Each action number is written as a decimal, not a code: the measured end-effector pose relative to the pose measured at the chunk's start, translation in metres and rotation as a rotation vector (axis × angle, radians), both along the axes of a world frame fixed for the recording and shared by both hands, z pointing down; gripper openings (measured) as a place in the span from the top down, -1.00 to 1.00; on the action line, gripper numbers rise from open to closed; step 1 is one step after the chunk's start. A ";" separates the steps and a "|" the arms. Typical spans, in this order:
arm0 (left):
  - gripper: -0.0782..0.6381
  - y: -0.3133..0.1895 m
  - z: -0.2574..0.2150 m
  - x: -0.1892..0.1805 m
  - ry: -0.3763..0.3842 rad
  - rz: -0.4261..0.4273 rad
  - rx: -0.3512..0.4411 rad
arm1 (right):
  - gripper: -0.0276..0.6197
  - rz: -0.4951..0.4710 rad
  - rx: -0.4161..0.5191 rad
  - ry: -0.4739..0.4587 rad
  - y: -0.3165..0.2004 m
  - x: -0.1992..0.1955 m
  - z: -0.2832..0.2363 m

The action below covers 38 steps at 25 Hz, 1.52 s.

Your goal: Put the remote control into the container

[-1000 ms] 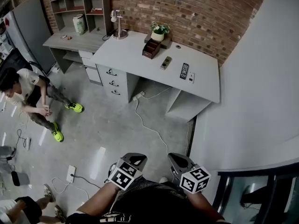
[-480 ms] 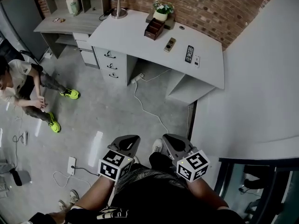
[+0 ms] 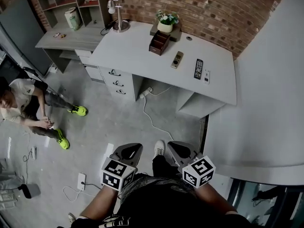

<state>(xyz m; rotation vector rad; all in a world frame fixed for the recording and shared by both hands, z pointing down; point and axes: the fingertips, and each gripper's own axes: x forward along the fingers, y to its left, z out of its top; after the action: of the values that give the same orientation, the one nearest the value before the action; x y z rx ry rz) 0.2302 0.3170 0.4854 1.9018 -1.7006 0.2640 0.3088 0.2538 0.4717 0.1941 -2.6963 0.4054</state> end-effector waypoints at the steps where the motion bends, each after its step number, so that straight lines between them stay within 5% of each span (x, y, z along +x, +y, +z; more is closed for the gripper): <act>1: 0.76 -0.009 -0.001 -0.007 -0.011 -0.007 -0.012 | 0.89 -0.010 -0.002 -0.009 -0.012 -0.010 -0.003; 10: 0.76 -0.094 -0.019 -0.082 -0.097 -0.106 -0.046 | 0.89 -0.130 -0.068 -0.067 -0.111 -0.100 -0.010; 19: 0.76 -0.155 -0.015 -0.121 -0.125 -0.195 -0.072 | 0.89 -0.171 -0.095 -0.100 -0.187 -0.145 -0.002; 27: 0.76 -0.213 -0.010 -0.156 -0.142 -0.088 -0.106 | 0.89 -0.103 -0.107 -0.100 -0.233 -0.168 0.007; 38: 0.76 -0.331 0.004 -0.259 -0.157 0.274 -0.112 | 0.89 0.185 -0.102 0.051 -0.322 -0.235 0.016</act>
<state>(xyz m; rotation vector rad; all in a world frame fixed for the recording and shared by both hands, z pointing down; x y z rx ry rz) -0.0289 -0.0141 0.4896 2.0730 -1.4830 0.6161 0.0739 -0.0684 0.4876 0.4210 -2.6092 0.5829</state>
